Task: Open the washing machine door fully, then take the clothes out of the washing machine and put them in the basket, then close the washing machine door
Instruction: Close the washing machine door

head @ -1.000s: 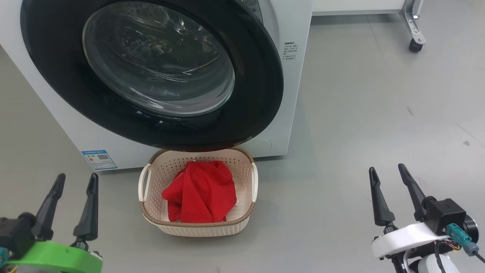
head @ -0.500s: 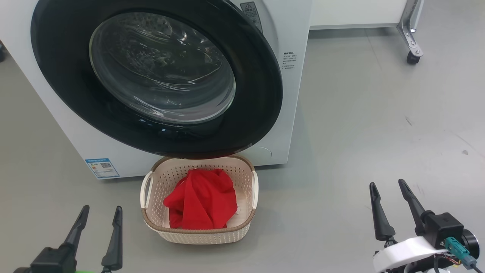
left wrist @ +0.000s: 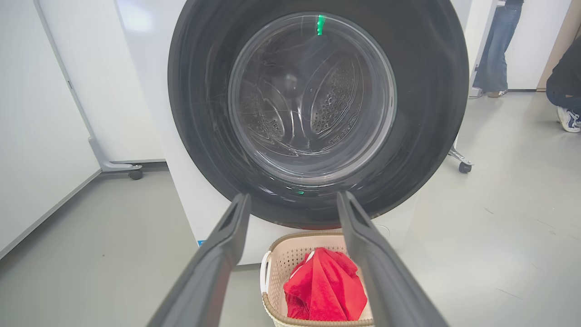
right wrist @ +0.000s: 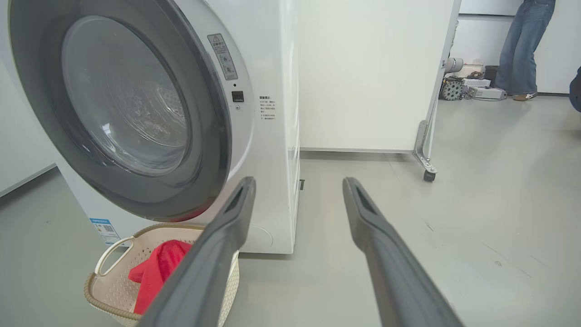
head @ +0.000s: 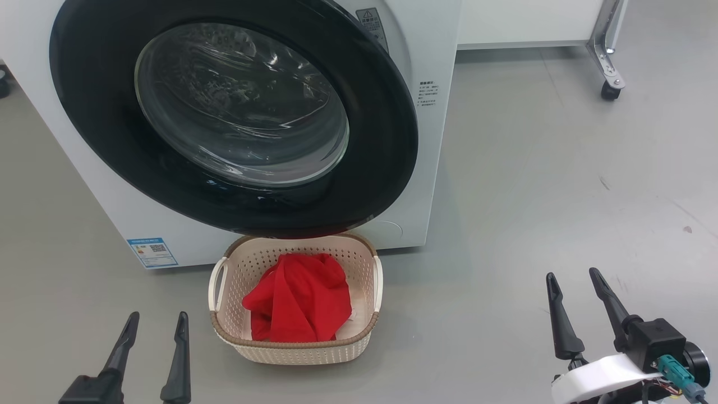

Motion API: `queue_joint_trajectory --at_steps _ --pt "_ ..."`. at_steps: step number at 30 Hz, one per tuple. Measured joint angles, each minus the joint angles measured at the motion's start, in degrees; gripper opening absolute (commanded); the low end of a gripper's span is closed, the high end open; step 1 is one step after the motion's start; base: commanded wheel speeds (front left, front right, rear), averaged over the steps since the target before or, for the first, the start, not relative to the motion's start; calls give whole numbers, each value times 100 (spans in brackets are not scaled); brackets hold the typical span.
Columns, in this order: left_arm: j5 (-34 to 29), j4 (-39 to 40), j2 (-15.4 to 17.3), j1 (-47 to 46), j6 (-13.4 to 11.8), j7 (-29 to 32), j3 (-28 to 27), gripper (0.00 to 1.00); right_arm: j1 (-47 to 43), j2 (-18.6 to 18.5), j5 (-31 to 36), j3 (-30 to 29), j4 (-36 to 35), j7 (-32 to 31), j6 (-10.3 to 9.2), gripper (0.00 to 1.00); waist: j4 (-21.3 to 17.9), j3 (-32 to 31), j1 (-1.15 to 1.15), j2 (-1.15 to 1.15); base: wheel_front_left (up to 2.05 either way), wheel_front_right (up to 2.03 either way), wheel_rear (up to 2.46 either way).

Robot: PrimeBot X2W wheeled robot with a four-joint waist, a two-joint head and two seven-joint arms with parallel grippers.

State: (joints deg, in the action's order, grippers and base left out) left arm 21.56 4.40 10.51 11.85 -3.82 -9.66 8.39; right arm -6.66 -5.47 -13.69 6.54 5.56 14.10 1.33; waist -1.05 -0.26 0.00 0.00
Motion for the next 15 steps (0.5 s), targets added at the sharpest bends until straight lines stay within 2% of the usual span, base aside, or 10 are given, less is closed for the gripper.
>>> queue_joint_trajectory --at_steps 15 --pt "-62 -42 -70 2 -93 -54 14 100 -54 -8 7 3 -105 -38 -8 100 -16 -36 0 0 0 0 0"
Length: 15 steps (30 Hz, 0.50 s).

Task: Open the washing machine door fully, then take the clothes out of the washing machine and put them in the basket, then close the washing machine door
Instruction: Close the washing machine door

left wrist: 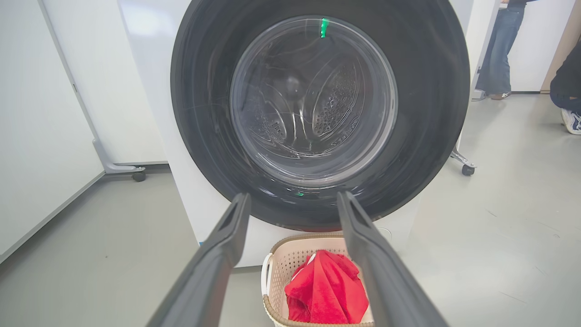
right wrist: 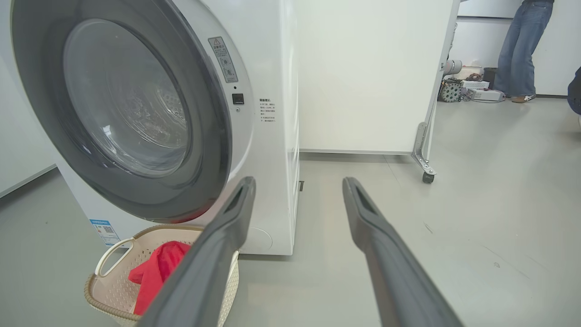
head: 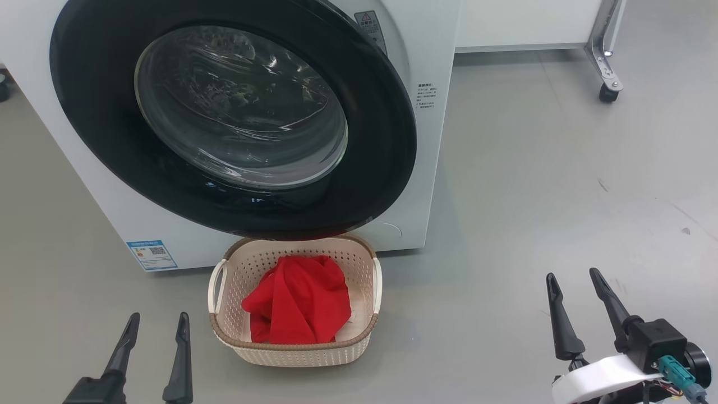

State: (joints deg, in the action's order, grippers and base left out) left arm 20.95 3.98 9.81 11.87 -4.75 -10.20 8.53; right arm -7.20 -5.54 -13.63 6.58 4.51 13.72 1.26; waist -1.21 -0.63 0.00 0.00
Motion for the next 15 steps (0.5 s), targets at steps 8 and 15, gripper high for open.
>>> queue_joint_trajectory --at_steps 8,15 --pt "-67 -5 -35 -1 -9 -2 18 100 -16 0 -2 1 -40 -38 -35 0 -3 7 0 0 0 0 0" --pt "-125 10 -45 -1 -19 -7 47 100 -19 -92 -1 2 -82 -90 -21 0 6 35 0 0 0 0 0"
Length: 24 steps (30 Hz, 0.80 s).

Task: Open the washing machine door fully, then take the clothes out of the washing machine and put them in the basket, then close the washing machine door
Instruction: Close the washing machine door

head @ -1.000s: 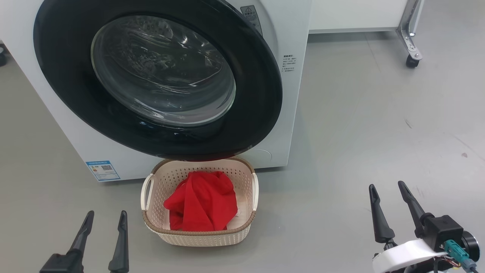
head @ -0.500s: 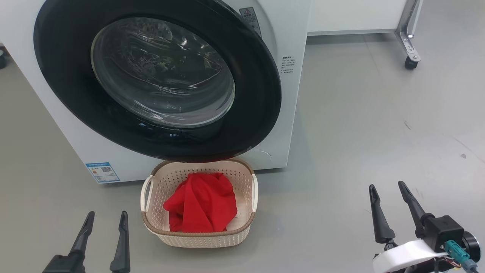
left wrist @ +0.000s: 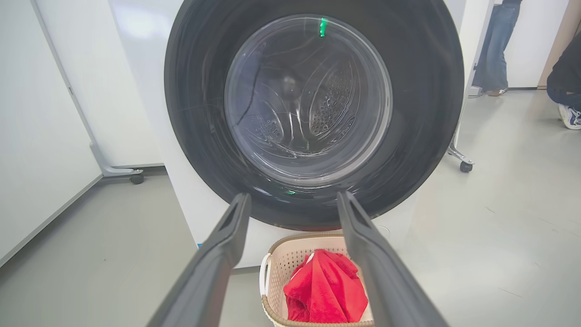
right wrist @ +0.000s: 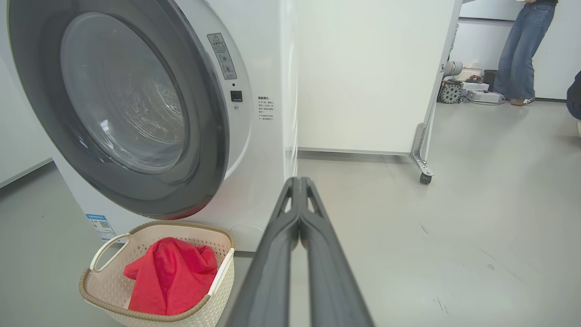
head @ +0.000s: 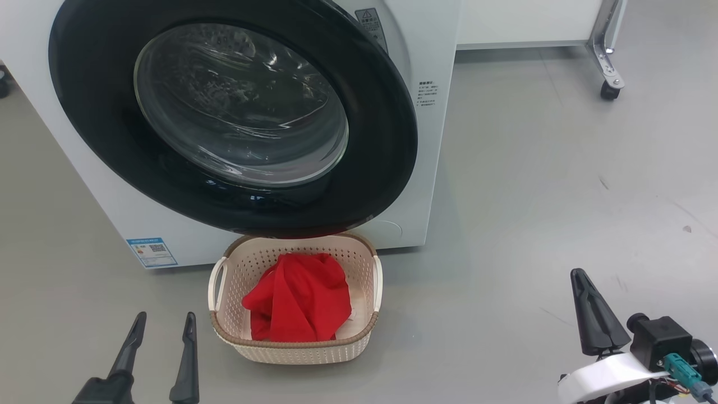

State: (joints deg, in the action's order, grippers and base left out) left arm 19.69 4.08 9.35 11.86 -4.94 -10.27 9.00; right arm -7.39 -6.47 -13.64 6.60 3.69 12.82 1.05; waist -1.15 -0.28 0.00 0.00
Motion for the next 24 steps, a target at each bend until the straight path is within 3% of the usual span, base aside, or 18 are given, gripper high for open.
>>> queue_joint_trajectory --at_steps 7,24 --pt "-75 126 -11 -24 0 -46 129 100 209 -192 19 129 -113 -145 192 0 108 165 0 0 0 0 0" --pt "-216 215 -230 -662 23 -118 457 100 1899 -494 272 716 -36 -638 504 0 765 816 0 0 0 0 0"
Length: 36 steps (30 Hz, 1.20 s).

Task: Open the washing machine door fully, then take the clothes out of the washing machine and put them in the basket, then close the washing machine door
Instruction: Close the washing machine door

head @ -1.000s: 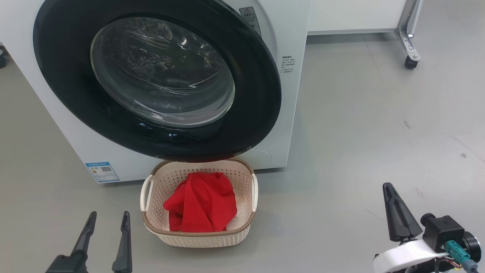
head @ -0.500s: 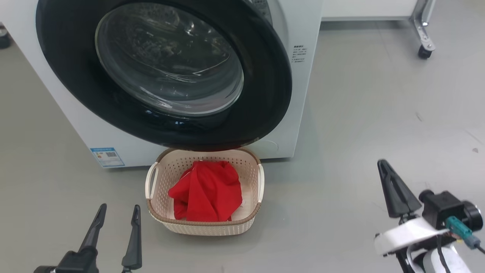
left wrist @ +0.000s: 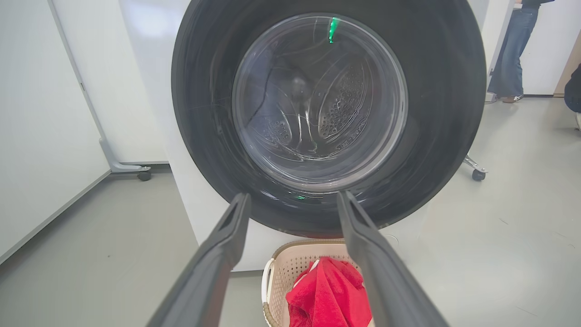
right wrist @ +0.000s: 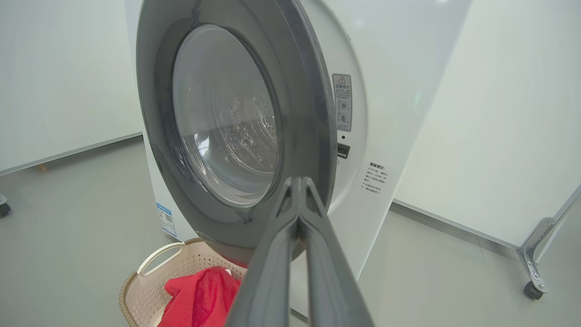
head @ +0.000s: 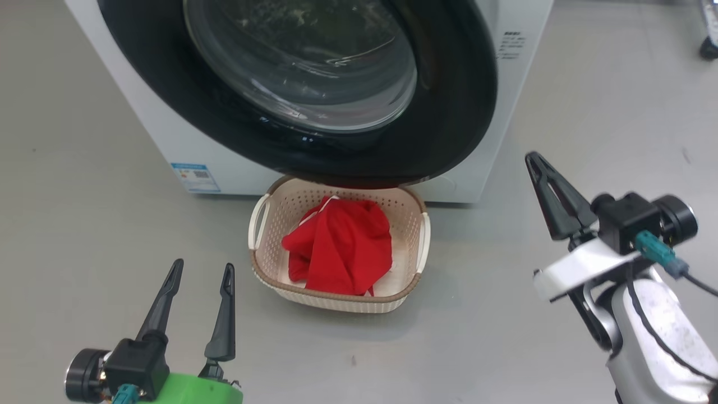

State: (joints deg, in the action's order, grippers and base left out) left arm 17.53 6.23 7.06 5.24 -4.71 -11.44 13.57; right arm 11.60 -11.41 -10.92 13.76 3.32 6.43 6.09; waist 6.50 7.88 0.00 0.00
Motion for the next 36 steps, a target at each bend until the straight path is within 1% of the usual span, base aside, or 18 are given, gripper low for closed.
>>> queue_joint_trajectory --at_steps 4,5,13,18,28,33,36 --pt "-47 4 -34 -153 46 -48 51 100 502 -13 2 146 114 -130 40 0 197 200 0 0 0 0 0" --pt "-74 7 -49 -249 51 -57 85 100 754 -15 1 188 185 -201 42 0 294 305 0 0 0 0 0" --pt "-130 9 -155 -588 99 -124 223 100 1501 -22 -282 223 611 -497 88 0 676 712 0 0 0 0 0" --pt "-141 -15 -230 -740 105 -179 299 100 1990 -125 -411 199 855 -578 89 0 898 952 0 0 0 0 0" --pt "-140 -143 -311 -948 105 -233 323 100 2618 -326 -649 96 1274 -638 90 0 1254 1332 1 0 0 0 0" --pt "-140 -172 -338 -1026 105 -278 324 100 2827 -346 -745 55 1444 -628 92 0 1352 1450 1 0 0 0 0" --pt "-140 -197 -358 -1054 105 -281 334 100 2979 -372 -776 25 1544 -612 141 0 1391 1508 0 0 0 0 0"
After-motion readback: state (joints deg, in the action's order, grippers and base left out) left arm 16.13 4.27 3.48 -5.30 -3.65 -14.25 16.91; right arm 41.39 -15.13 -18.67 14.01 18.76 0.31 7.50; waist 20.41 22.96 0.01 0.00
